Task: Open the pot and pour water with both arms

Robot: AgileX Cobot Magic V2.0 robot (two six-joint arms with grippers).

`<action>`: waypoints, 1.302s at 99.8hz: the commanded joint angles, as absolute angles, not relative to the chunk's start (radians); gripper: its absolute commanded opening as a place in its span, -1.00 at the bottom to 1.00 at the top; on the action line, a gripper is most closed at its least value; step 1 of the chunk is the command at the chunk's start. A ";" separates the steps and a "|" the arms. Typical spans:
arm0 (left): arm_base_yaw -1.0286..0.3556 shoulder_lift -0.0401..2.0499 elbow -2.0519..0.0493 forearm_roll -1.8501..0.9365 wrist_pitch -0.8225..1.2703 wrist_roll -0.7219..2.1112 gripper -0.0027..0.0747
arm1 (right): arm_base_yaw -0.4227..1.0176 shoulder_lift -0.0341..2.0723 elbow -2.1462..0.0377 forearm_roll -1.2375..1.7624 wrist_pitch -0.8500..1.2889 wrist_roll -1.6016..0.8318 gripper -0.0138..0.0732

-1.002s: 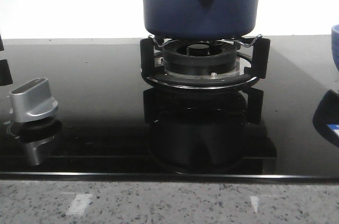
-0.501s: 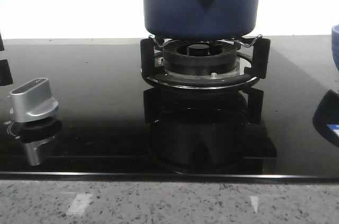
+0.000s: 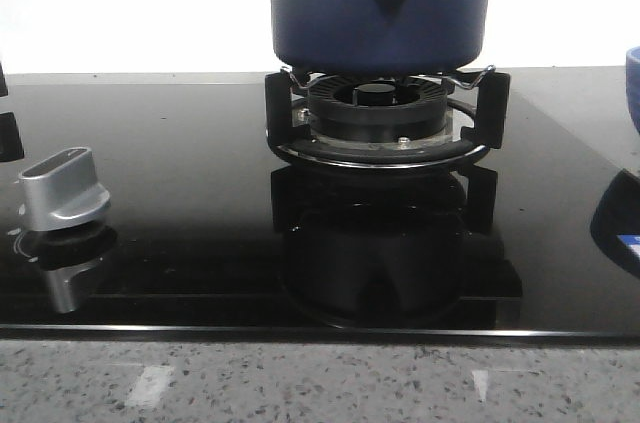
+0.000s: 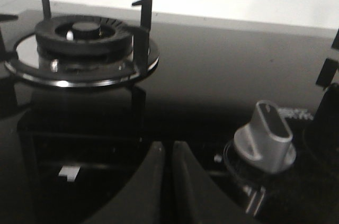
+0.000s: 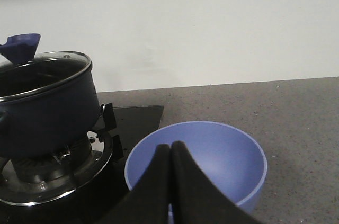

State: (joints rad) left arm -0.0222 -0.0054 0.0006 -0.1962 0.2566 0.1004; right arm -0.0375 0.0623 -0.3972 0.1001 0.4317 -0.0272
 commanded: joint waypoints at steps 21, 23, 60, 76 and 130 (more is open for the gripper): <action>-0.014 -0.030 0.033 -0.206 0.300 0.084 -0.98 | -0.033 0.074 -0.422 0.100 0.351 -0.038 -0.84; -0.014 -0.030 0.033 -0.206 0.300 0.084 -0.98 | -0.033 0.074 -0.422 0.100 0.351 -0.038 -0.84; -0.014 -0.030 0.033 -0.206 0.300 0.084 -0.98 | -0.033 0.074 -0.422 0.100 0.351 -0.038 -0.84; -0.014 -0.030 0.033 -0.206 0.300 0.084 -0.98 | -0.033 0.074 -0.422 0.100 0.351 -0.038 -0.84; -0.014 -0.030 0.033 -0.206 0.300 0.084 -0.98 | -0.035 0.074 -0.356 -0.060 0.409 -0.038 -0.84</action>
State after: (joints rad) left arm -0.0164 -0.0054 0.0006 -0.1962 0.3352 0.0938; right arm -0.0375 0.0623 -0.3661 0.0259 0.4632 -0.0295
